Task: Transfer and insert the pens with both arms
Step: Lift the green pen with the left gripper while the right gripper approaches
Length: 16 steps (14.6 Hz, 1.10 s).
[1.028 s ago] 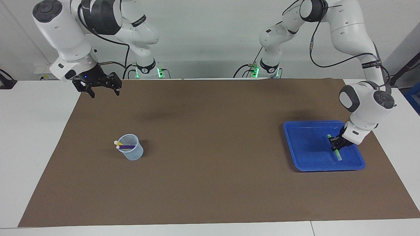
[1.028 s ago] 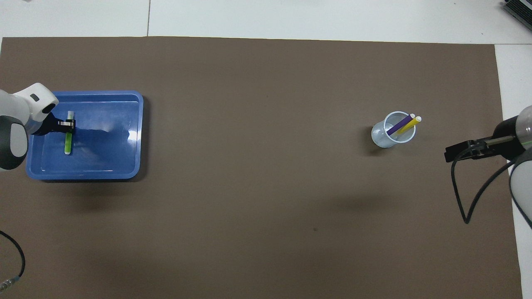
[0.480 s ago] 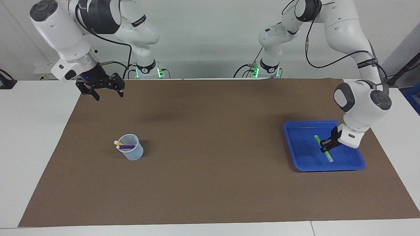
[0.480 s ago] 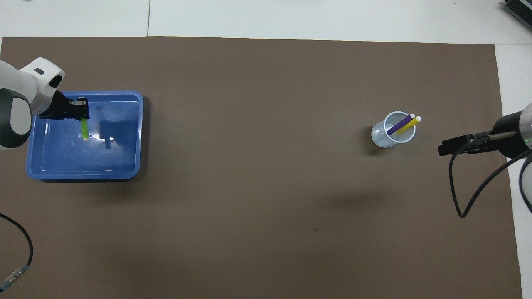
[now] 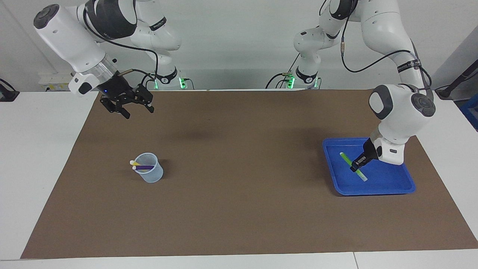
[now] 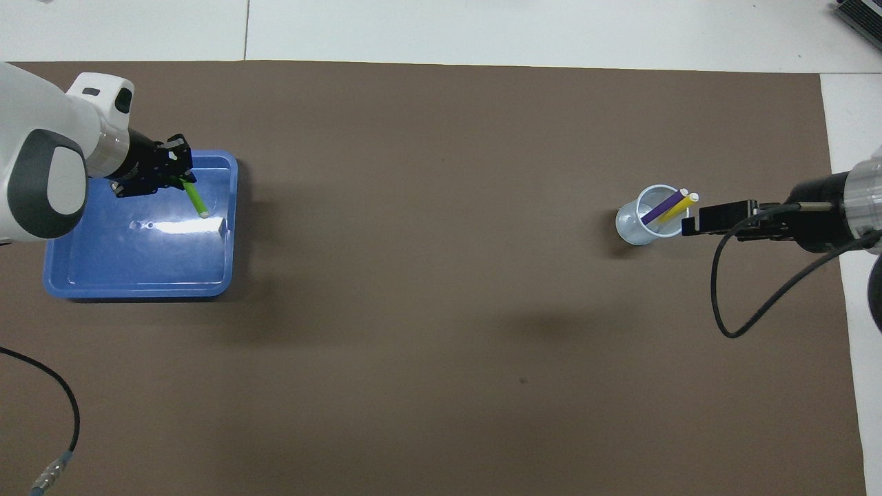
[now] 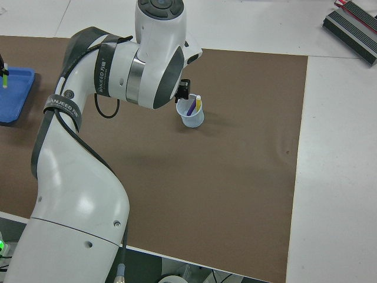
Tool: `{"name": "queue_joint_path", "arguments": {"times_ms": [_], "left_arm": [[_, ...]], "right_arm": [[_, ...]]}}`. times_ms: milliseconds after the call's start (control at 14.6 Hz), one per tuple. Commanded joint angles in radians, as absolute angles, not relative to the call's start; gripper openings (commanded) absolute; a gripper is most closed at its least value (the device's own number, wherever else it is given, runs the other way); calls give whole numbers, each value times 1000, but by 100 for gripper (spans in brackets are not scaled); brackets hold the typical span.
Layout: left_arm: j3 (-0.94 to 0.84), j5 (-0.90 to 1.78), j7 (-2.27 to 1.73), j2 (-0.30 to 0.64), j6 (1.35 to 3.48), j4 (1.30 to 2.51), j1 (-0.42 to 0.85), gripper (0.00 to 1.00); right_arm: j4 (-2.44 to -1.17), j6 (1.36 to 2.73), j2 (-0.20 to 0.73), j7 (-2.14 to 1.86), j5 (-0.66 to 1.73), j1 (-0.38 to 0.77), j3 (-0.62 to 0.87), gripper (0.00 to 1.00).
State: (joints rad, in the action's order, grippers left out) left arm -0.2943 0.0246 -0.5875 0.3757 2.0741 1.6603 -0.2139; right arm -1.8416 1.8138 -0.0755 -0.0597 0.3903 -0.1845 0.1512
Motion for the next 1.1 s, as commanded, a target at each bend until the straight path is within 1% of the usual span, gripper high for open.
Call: {"name": "queue_joint_path", "arguments": {"times_ms": [0,137,274,548,686,891,1028], "left_arm": [[-284,86,-763,345,2059,1664,-148,0],[-284,109,-874,333,2060,1666,-103,0],[-285,110,-971,330,2057,1666,-58,0],[-310,146,-1216,316,2078,1663,12,0],[-316,147,-1334,304,2088,1663,61,1],[-316,160,-1458,304,2132,1664,141,0],[-316,163,-1611,304,2183,1664,213,0]], "right_arm": [[-1870,1874,-72,6,486,-151,156,100],[-1873,1942,-46,47,552,-112,156,100],[-1878,1979,-17,48,615,-72,156,100],[-1920,2124,11,55,737,4,156,100],[-1954,2215,11,51,790,58,158,100],[-2008,2386,20,54,902,155,156,100],[-2008,2405,37,45,923,166,158,100]]}}
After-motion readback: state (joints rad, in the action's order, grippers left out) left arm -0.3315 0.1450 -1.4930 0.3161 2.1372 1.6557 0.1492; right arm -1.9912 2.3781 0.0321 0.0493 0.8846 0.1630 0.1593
